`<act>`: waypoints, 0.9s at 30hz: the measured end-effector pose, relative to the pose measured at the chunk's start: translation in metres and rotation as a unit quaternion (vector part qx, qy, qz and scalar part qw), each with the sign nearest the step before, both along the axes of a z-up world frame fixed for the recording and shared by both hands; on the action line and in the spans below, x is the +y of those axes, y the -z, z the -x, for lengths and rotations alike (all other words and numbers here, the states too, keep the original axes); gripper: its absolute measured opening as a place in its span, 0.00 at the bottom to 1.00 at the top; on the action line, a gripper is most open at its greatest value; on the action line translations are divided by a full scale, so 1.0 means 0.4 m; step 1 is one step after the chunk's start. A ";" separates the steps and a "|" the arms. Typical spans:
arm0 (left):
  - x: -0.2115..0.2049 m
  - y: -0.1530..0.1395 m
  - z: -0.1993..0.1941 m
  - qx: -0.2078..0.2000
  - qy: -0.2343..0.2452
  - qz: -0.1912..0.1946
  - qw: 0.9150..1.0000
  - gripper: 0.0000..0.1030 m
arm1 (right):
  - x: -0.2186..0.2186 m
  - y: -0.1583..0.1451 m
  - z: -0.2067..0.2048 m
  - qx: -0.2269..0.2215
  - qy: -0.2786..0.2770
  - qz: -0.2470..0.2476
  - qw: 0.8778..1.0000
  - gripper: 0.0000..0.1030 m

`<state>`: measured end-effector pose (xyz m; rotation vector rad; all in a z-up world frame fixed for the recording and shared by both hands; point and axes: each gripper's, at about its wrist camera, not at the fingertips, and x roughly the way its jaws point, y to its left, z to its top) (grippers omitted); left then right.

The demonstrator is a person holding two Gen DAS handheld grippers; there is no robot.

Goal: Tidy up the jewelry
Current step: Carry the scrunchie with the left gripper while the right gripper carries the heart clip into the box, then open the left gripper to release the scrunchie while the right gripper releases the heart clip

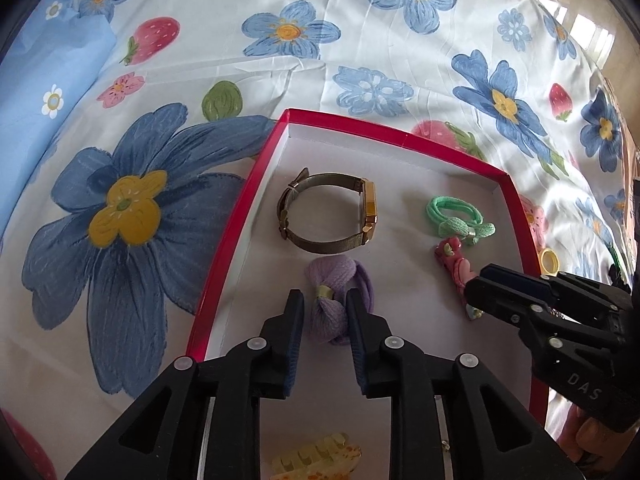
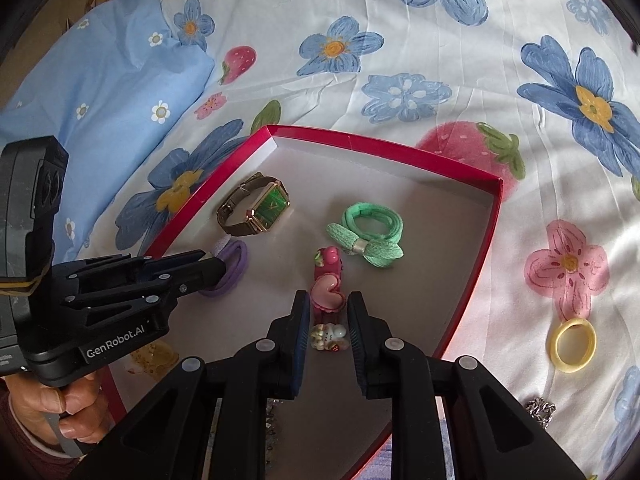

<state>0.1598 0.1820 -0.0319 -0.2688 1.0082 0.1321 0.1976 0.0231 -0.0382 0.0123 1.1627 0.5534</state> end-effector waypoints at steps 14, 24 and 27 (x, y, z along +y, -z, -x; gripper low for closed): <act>-0.039 -0.098 0.128 -0.044 -0.005 0.010 0.999 0.41 | -0.136 -0.113 0.081 -0.027 0.049 -0.056 0.997 0.37; -0.137 -0.157 0.194 -0.064 0.037 0.028 0.997 0.44 | -0.348 -0.161 0.173 -0.034 0.125 -0.053 0.990 0.39; -0.165 -0.168 0.207 -0.066 0.051 0.028 0.996 0.44 | -0.400 -0.177 0.203 -0.041 0.143 -0.050 0.988 0.39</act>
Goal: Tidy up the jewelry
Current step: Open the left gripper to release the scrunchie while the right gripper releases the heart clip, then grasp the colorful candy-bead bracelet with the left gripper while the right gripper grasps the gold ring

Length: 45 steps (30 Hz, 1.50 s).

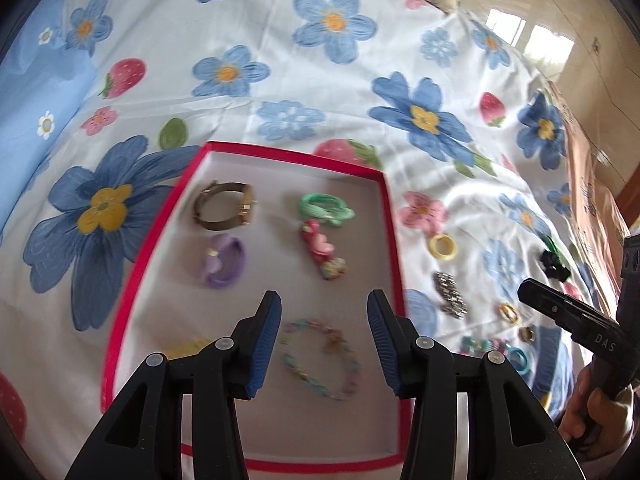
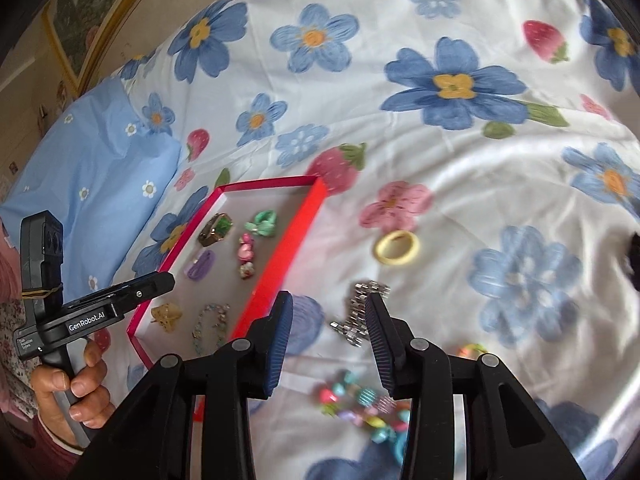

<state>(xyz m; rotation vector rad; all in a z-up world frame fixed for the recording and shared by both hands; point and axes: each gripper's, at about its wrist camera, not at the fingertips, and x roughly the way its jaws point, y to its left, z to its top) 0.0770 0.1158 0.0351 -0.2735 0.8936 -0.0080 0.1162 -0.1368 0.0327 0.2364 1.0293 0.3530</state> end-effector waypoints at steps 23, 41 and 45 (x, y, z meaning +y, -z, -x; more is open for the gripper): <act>-0.232 0.025 0.022 0.018 0.114 -0.028 0.993 0.48 | -0.233 0.023 0.199 0.011 0.087 0.011 0.996 0.40; -0.371 0.141 -0.115 0.060 0.207 -0.061 0.975 0.54 | -0.214 0.074 0.148 0.025 0.055 0.053 0.997 0.40; -0.401 0.177 -0.146 0.071 0.222 -0.072 0.970 0.55 | -0.201 0.097 0.135 0.035 0.041 0.072 0.996 0.40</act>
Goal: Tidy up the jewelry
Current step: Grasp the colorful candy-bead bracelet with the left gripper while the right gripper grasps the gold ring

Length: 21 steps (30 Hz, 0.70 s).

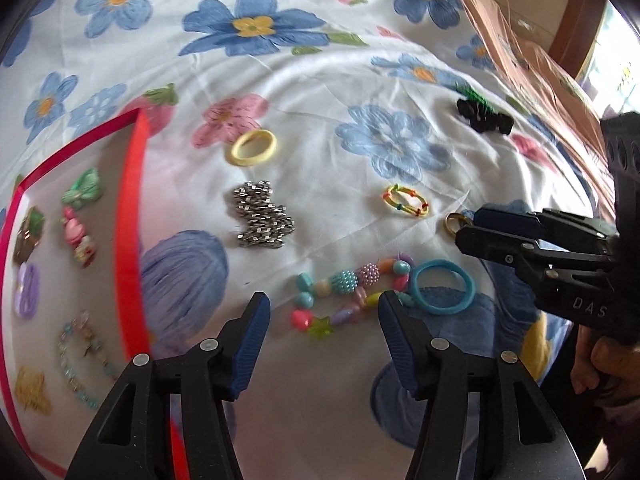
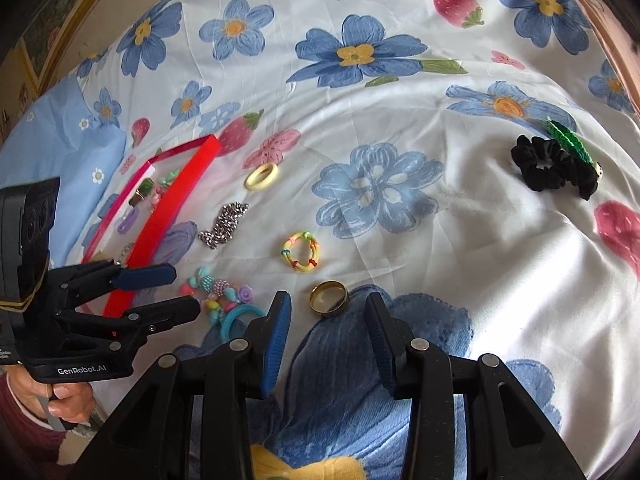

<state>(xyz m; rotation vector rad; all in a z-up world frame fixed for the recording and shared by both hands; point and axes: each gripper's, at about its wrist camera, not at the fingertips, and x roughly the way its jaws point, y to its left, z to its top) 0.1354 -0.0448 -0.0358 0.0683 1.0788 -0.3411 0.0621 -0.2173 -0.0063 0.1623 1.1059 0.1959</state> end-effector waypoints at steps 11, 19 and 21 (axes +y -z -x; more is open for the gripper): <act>-0.034 0.029 -0.032 -0.010 0.019 0.010 1.000 0.19 | 0.021 0.026 -0.013 -0.005 -0.019 0.038 0.999 0.35; 0.001 0.010 -0.005 -0.013 0.012 0.044 0.999 0.13 | 0.002 0.008 -0.008 -0.012 -0.001 0.014 1.000 0.23; 0.018 0.000 0.005 -0.015 0.005 0.056 0.998 0.13 | 0.002 -0.004 -0.003 -0.016 0.002 0.005 1.000 0.23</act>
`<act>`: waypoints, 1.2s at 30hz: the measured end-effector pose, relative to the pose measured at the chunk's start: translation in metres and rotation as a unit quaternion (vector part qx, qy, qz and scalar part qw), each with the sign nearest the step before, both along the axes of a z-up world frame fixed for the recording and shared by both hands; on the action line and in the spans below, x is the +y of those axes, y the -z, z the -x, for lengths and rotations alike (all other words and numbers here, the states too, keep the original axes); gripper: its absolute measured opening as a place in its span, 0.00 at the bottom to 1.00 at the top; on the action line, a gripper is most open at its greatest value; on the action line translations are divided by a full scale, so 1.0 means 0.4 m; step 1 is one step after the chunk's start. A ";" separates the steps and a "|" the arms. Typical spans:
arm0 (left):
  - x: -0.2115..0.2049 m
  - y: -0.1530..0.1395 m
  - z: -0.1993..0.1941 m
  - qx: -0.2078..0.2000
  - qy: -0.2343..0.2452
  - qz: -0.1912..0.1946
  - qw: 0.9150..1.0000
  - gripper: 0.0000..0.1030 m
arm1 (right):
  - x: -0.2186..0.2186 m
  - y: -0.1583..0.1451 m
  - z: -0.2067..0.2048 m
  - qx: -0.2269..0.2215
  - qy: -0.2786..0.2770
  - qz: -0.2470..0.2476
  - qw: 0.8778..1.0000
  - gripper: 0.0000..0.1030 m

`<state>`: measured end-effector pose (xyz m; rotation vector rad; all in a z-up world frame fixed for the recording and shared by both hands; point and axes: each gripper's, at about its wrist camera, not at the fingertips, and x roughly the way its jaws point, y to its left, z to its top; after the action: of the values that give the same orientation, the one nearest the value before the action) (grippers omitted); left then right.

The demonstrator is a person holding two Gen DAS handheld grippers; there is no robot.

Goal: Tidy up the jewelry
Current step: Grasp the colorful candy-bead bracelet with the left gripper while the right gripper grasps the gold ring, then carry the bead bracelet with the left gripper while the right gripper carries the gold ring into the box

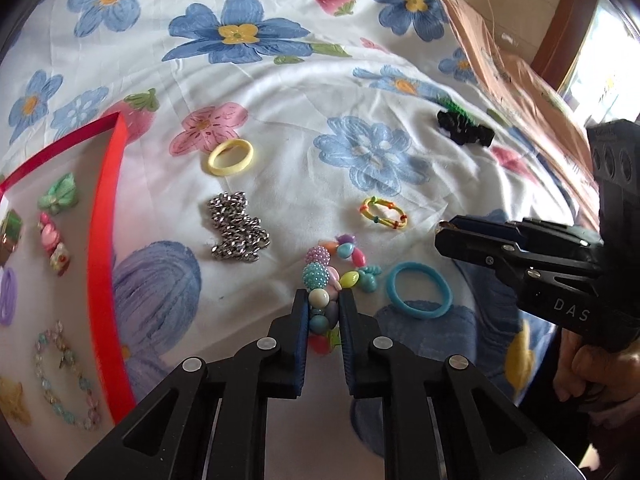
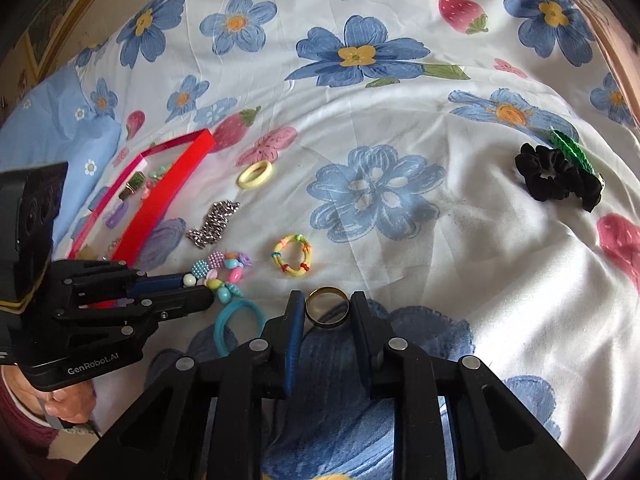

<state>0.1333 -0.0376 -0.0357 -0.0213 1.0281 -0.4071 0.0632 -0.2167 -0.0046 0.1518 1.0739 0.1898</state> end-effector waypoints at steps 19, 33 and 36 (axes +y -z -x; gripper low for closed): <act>0.186 -0.149 0.160 -0.060 -0.068 0.046 0.995 0.12 | 0.126 -0.083 -0.001 -0.030 -0.045 -0.044 0.998 0.23; 0.331 -0.172 0.210 -0.065 -0.138 0.051 0.987 0.12 | 0.246 -0.101 -0.039 -0.036 -0.090 -0.063 0.993 0.23; 0.363 -0.171 0.215 -0.064 -0.155 0.054 0.984 0.12 | 0.280 -0.100 -0.049 -0.035 -0.103 -0.067 0.992 0.23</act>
<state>0.0473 0.1077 0.0326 -0.2459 0.8587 -0.1770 0.0829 -0.1049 0.0354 0.1536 1.0066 0.4506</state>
